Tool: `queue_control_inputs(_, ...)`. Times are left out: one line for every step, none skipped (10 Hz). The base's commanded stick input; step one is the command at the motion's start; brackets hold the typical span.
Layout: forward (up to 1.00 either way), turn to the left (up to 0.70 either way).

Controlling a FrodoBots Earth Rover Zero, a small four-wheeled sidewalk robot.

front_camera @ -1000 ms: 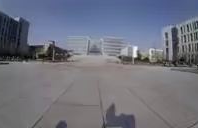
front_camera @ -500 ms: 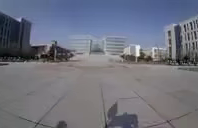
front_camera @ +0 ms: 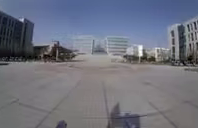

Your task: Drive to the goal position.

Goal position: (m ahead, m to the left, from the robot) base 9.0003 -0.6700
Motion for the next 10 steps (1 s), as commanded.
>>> queue_control_inputs(1.00, 0.00)
queue_control_inputs(1.00, -0.28)
queue_control_inputs(1.00, -0.40)
queue_control_inputs(1.00, -0.40)
queue_control_inputs(1.00, -0.40)
queue_control_inputs(1.00, -0.40)
queue_control_inputs(1.00, -0.40)
queue_control_inputs(1.00, -0.05)
queue_control_inputs(1.00, 0.20)
queue_control_inputs(1.00, 0.07)
